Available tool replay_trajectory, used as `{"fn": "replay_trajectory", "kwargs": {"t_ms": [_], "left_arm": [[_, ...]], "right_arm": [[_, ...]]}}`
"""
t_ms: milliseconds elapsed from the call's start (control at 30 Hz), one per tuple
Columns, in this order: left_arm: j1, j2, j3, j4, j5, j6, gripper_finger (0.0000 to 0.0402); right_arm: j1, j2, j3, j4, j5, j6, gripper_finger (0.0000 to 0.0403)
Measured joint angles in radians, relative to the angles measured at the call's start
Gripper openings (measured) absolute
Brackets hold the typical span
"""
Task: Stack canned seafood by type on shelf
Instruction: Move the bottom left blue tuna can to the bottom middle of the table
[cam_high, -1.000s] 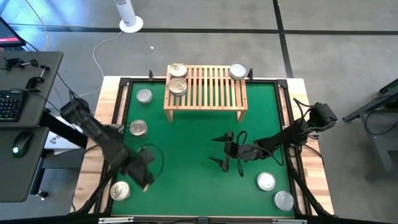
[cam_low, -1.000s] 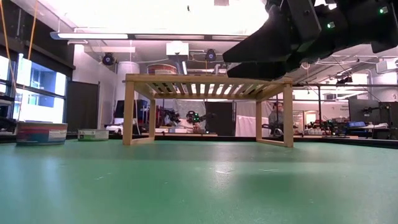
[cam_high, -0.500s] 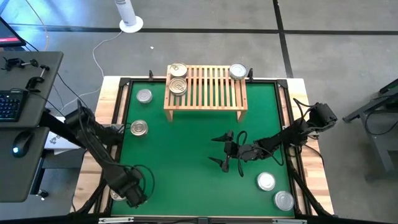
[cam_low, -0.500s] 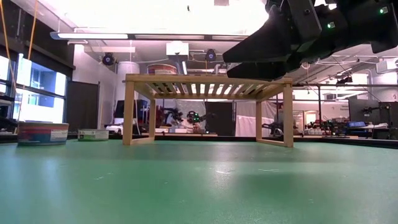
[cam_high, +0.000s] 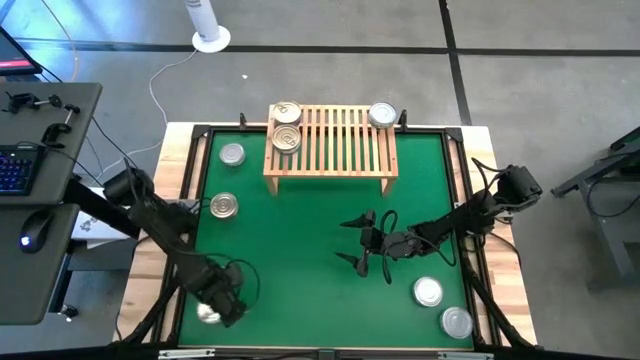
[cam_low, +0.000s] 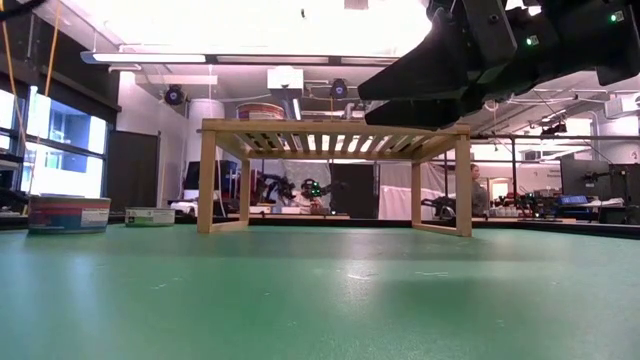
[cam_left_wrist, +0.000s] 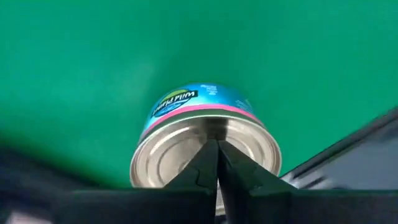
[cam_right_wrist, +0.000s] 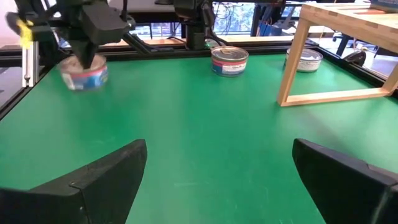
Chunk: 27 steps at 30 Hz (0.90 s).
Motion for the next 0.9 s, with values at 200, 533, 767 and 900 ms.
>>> {"fn": "replay_trajectory", "kwargs": {"t_ms": [200, 533, 767, 900], "left_arm": [[0.106, 0.007, -0.005, 0.305, -0.313, 0.188, 0.0000], [0.201, 0.011, 0.103, 0.517, -0.500, 0.574, 0.0000], [0.134, 0.009, 0.174, 0.254, -0.595, 0.491, 0.0000], [0.093, 0.010, 0.094, 0.334, -0.606, 0.391, 0.0000]], "right_arm": [[0.000, 0.000, 0.000, 0.000, 0.000, 0.000, 0.0399], [0.000, 0.000, 0.000, -0.002, 0.000, 0.053, 0.0399], [-0.018, 0.061, 0.000, 0.047, -0.192, 0.037, 0.0399], [-0.021, 0.195, 0.054, 0.134, -0.390, -0.054, 0.0399]]}}
